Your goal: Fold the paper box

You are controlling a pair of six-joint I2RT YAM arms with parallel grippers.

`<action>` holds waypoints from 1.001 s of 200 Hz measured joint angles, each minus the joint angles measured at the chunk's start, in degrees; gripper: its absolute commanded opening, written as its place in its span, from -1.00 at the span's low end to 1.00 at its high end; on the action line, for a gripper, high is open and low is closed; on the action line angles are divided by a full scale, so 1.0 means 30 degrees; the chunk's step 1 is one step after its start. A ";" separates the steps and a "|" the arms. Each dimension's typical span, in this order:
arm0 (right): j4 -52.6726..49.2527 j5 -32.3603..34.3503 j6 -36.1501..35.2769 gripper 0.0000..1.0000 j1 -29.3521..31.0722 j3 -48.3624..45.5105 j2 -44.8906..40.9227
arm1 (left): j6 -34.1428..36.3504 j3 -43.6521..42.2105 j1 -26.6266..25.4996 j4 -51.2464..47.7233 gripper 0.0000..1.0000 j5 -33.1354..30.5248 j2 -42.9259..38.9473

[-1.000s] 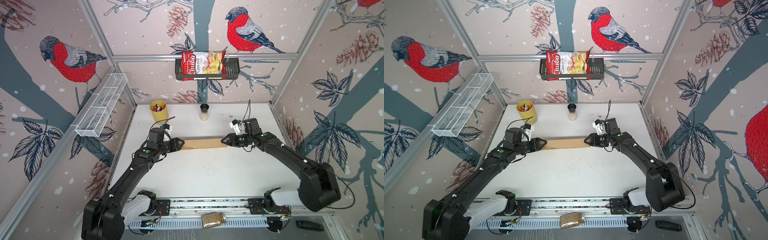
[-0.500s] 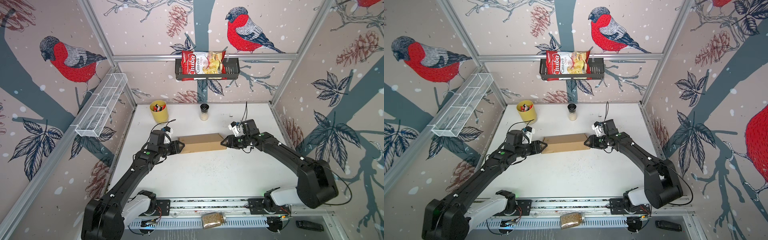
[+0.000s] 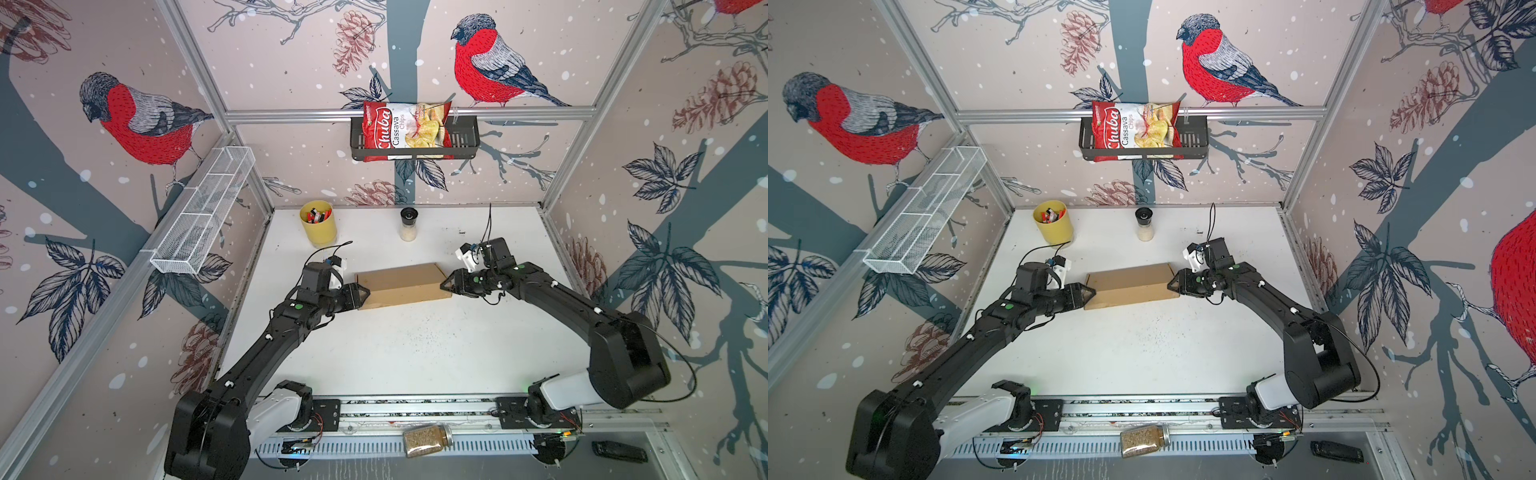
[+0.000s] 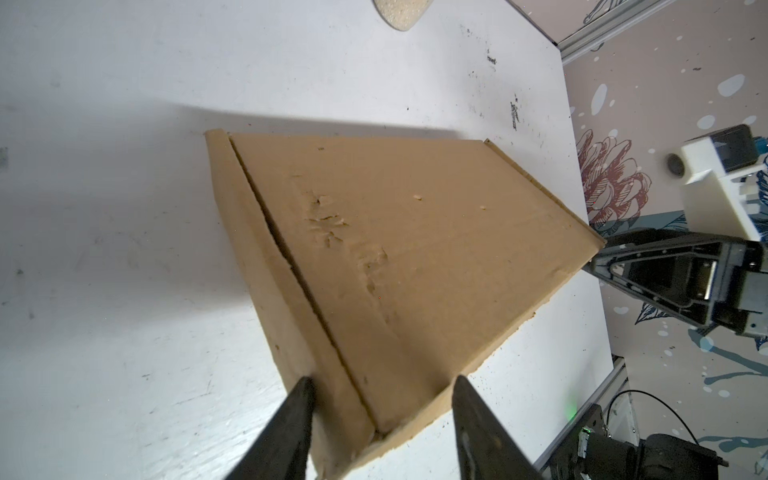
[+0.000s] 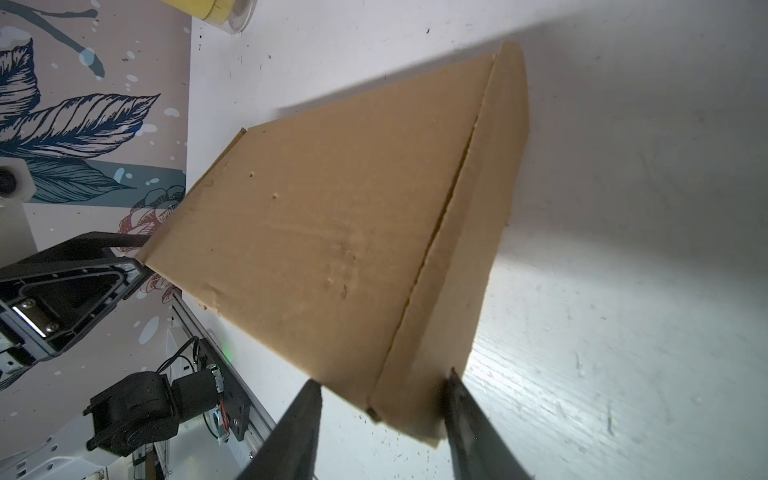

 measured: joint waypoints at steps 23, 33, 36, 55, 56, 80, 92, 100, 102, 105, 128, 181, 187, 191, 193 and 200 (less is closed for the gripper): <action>-0.0015 -0.0007 0.0000 -0.03 -0.0007 0.0022 0.0080 | 0.0000 -0.0087 0.0000 0.0146 0.12 0.0073 0.0102; -0.0015 -0.0007 -0.0007 -0.03 -0.0015 0.0022 0.0124 | 0.0000 -0.0087 0.0000 0.0211 0.14 0.0073 0.0131; -0.0015 -0.0015 -0.0007 -0.03 -0.0015 0.0022 0.0131 | 0.0000 -0.0087 0.0000 0.0219 0.14 0.0073 0.0146; -0.0022 -0.0015 -0.0007 -0.02 -0.0015 0.0036 0.0189 | 0.0007 -0.0087 0.0000 0.0350 0.19 0.0080 0.0248; -0.0022 -0.0015 -0.0007 -0.02 -0.0022 0.0036 0.0197 | 0.0015 -0.0087 0.0000 0.0357 0.20 0.0080 0.0255; -0.0015 -0.0073 -0.0015 0.00 -0.0109 0.0058 0.0204 | 0.0051 -0.0080 0.0000 0.0466 0.31 0.0131 0.0335; -0.0007 -0.0131 -0.0007 0.02 -0.0146 0.0058 0.0219 | 0.0058 -0.0080 -0.0007 0.0488 0.33 0.0146 0.0342; 0.0000 -0.0160 -0.0007 0.02 -0.0175 0.0066 0.0240 | 0.0066 -0.0080 -0.0015 0.0481 0.35 0.0153 0.0350; 0.0000 -0.0168 -0.0007 0.03 -0.0189 0.0066 0.0255 | 0.0066 -0.0080 -0.0015 0.0481 0.35 0.0153 0.0350; 0.0000 -0.0168 -0.0015 0.03 -0.0226 0.0073 0.0270 | 0.0073 -0.0080 -0.0015 0.0481 0.36 0.0153 0.0357; 0.0015 -0.0175 -0.0015 0.10 -0.0248 0.0095 0.0328 | 0.0080 -0.0066 -0.0022 0.0488 0.43 0.0153 0.0459; 0.0423 -0.0168 -0.0007 0.17 -0.0248 -0.0007 0.0495 | 0.0248 -0.0087 -0.0036 0.0532 0.45 0.0109 0.0605; 0.0503 -0.0146 -0.0007 0.17 -0.0240 -0.0015 0.0597 | 0.0299 -0.0109 -0.0036 0.0590 0.45 0.0087 0.0685; 0.0554 -0.0131 0.0000 0.17 -0.0240 -0.0015 0.0685 | 0.0372 -0.0124 -0.0036 0.0648 0.45 0.0066 0.0758; 0.0583 -0.0102 -0.0007 0.17 -0.0233 -0.0015 0.0743 | 0.0408 -0.0131 -0.0036 0.0670 0.45 0.0051 0.0809; 0.0692 -0.0015 -0.0007 0.17 -0.0211 -0.0015 0.0933 | 0.0415 -0.0197 -0.0036 0.0816 0.45 0.0007 0.0962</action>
